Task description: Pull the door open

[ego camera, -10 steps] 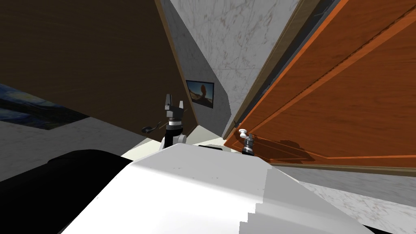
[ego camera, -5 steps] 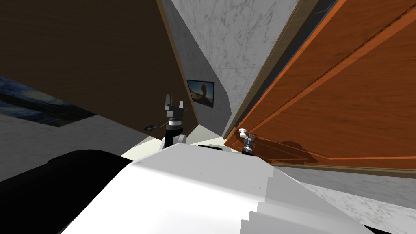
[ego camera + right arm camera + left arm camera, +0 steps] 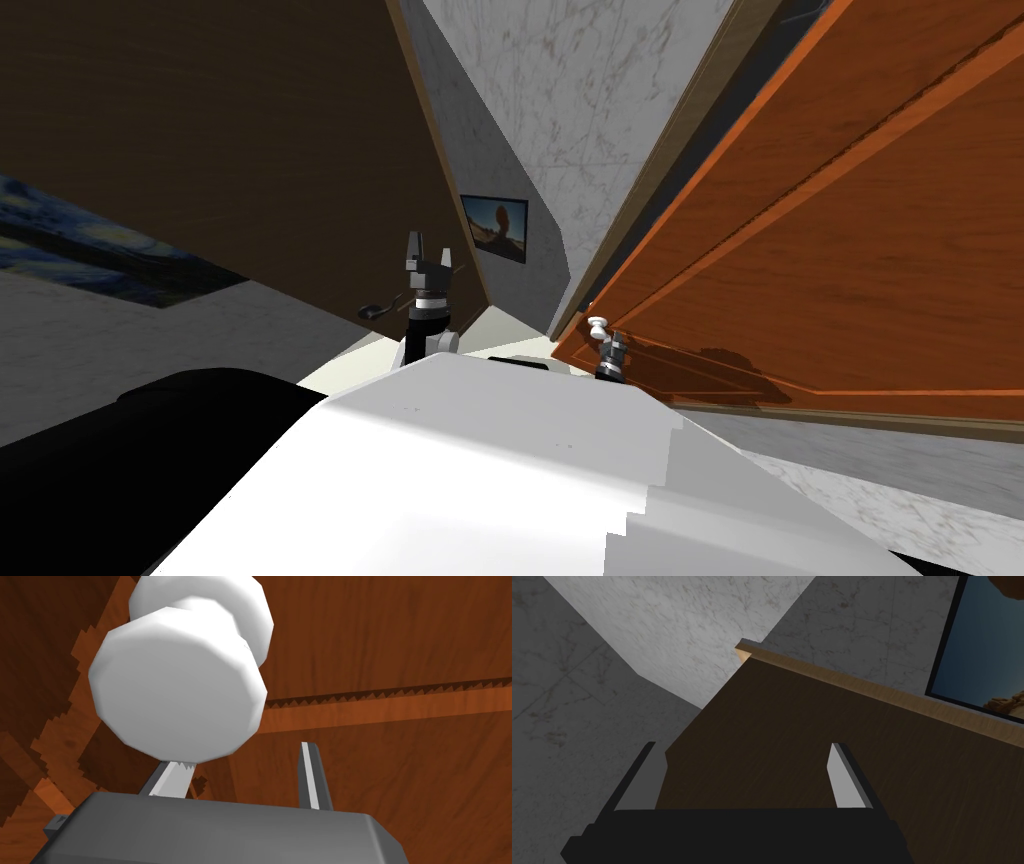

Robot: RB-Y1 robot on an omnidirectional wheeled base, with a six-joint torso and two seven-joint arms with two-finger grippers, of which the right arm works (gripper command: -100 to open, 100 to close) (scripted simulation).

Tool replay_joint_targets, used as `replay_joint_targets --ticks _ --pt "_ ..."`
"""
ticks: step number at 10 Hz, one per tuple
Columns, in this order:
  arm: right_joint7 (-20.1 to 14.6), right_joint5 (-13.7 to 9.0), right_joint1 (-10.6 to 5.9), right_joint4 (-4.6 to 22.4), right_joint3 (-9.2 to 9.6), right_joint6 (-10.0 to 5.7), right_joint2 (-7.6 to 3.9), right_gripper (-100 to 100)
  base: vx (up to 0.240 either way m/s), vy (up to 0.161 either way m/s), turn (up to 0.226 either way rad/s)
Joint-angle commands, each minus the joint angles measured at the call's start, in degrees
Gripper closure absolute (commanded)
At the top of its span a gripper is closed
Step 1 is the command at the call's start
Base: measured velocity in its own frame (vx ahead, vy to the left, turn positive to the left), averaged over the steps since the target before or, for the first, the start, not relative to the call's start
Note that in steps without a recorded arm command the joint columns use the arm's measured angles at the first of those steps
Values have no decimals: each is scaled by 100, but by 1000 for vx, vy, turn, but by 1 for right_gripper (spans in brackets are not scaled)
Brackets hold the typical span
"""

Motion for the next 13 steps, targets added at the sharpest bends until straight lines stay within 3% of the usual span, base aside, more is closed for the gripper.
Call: replay_joint_targets --ticks 1,2,3,8,9,13 --pt "-154 -26 -119 -43 216 -99 95 100 -34 -18 5" --pt "-154 -26 -119 -43 216 -99 95 100 -17 -4 6" --pt "-392 -219 -107 -65 339 -110 74 100 -32 -11 92" --pt "-392 -219 -107 -65 339 -110 74 100 -9 -7 -1" --pt "-630 -409 -95 -87 461 -120 54 100 -30 2 48" --pt "-630 -409 -95 -87 461 -120 54 100 -12 -9 14"
